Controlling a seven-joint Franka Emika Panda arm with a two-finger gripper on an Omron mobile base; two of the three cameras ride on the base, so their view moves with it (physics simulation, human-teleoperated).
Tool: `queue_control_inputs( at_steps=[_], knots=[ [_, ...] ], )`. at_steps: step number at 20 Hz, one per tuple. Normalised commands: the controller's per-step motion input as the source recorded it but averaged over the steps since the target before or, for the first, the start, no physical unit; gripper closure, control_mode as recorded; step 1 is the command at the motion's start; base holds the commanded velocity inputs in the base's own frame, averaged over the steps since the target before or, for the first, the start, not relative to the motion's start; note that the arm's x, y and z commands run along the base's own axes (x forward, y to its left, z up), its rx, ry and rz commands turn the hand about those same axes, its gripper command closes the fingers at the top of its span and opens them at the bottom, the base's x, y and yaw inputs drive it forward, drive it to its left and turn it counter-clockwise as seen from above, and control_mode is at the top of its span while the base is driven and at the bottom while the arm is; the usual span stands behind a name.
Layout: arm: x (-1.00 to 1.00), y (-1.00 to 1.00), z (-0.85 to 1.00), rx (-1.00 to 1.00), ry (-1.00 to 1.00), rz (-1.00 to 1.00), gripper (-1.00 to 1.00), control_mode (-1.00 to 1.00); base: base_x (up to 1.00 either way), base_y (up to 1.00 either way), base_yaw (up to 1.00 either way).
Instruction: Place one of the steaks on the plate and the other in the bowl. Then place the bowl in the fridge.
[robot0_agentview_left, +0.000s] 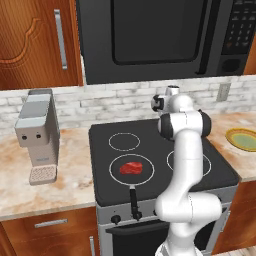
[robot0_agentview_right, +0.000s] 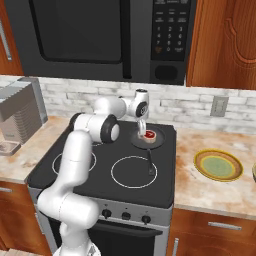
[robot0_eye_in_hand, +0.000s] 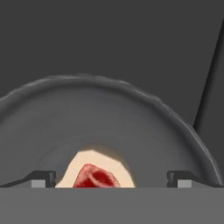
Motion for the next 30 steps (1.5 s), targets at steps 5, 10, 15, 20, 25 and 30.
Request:
queue_control_inputs(
  at_steps=[5,10,15,20,25,30],
  knots=[
    [-0.07,-0.13,-0.15,0.00,0.00,0.00,-1.00,-1.00,0.00,0.00,0.00],
    [-0.18,0.00,-0.08,0.00,0.00,0.00,-1.00,-1.00,0.00,0.00,0.00],
    [-0.19,0.00,-0.13,0.00,0.00,0.00,-1.00,-1.00,0.00,0.00,0.00],
    [-0.05,0.00,-0.09,0.00,0.02,0.00,-1.00,-1.00,0.00,0.00,0.00],
    [0.00,0.00,-0.29,0.00,0.01,-0.11,-1.00,-1.00,0.00,0.00,0.00],
    [0.04,-0.03,-0.13,0.00,0.00,-0.06,-1.00,-1.00,0.00,0.00,0.00]
  ],
)
